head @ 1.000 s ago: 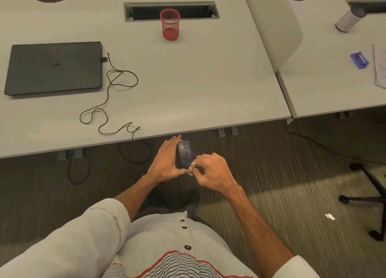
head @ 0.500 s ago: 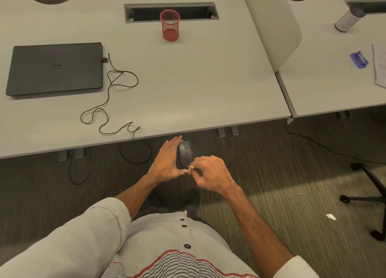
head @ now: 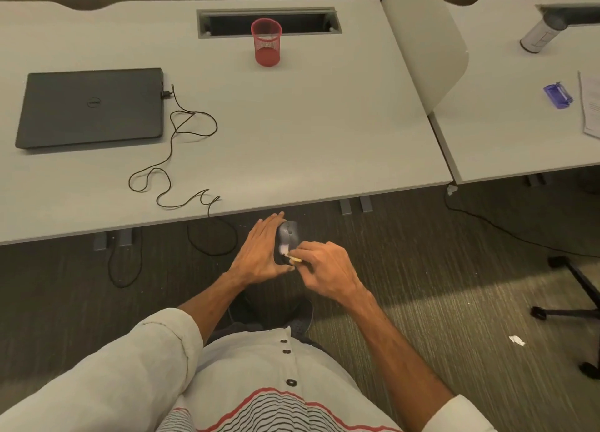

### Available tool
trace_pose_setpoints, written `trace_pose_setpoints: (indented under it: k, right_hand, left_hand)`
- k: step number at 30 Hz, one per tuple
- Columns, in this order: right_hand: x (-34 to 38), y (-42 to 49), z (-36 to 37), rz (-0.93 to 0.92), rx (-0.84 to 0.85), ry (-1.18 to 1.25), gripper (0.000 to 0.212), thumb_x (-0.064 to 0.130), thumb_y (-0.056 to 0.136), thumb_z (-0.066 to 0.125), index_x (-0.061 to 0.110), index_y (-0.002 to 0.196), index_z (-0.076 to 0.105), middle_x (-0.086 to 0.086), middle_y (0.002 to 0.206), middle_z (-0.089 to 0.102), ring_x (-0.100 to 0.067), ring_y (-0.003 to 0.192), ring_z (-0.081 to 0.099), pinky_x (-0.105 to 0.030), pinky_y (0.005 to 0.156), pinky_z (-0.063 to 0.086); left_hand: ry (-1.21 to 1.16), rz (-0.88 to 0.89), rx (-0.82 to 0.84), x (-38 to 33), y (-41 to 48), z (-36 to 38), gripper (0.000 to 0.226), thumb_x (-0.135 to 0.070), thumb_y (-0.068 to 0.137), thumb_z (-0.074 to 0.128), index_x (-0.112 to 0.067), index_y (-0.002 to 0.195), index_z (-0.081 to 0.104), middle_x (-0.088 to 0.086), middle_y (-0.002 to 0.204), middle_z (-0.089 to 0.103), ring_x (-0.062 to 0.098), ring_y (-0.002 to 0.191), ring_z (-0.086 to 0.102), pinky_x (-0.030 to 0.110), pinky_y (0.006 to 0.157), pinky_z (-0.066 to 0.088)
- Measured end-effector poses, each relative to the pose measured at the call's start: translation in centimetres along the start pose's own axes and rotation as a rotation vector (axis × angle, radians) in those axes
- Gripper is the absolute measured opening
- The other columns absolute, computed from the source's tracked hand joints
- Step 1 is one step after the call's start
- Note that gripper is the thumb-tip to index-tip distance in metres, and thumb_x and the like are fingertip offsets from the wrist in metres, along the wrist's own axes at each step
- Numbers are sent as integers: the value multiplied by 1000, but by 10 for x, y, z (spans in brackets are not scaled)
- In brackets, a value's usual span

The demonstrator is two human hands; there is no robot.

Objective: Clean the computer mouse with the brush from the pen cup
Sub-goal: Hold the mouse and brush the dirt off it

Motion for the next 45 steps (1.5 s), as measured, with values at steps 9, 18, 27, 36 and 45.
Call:
trace_pose_setpoints:
  k: [9, 18, 27, 36, 45]
  right_hand:
    - [3, 5, -4, 27, -83, 0, 26, 35, 103, 66, 20, 117, 81, 3, 107, 80, -11, 83, 73, -30, 67, 59]
    - [-3, 8, 3, 336, -200, 185, 24, 34, 103, 70, 21, 120, 81, 7, 110, 80, -4, 94, 71, 2, 83, 41]
    - [-6, 2, 10, 605, -295, 223, 21, 41, 99, 73, 25, 87, 78, 17, 70, 68, 3, 59, 58, -9, 59, 37]
    - [-6, 5, 17, 722, -342, 337, 18, 41, 102, 71, 27, 101, 83, 20, 84, 74, 8, 73, 64, -11, 65, 44]
    - [-14, -9, 21, 793, -265, 339, 26, 45, 98, 71, 26, 82, 80, 14, 67, 71, -3, 64, 66, -25, 62, 52]
  left_hand:
    - [21, 13, -2, -1, -5, 5, 123, -59, 82, 86, -13, 171, 13, 5, 181, 12, 20, 169, 9, 47, 139, 5]
    - [2, 32, 14, 0, -7, 3, 121, -54, 83, 88, -12, 170, 16, 6, 181, 10, 22, 169, 8, 48, 139, 3]
    - [8, 14, -9, -2, -5, 1, 125, -55, 80, 89, -12, 170, 14, 6, 181, 12, 23, 169, 10, 47, 140, 4]
    - [11, 10, -15, -3, -6, 0, 126, -54, 80, 90, -12, 170, 14, 6, 181, 11, 23, 169, 8, 47, 140, 2]
    - [12, -4, -12, -2, -4, 1, 124, -57, 80, 89, -13, 170, 15, 5, 181, 11, 22, 169, 9, 48, 139, 4]
Point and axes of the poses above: each hand's wrist, its own y-axis towards the middle knuckle, its own z-axis out of the palm, x = y × z, the point moved 1 cm from there along y, towards the middle knuckle
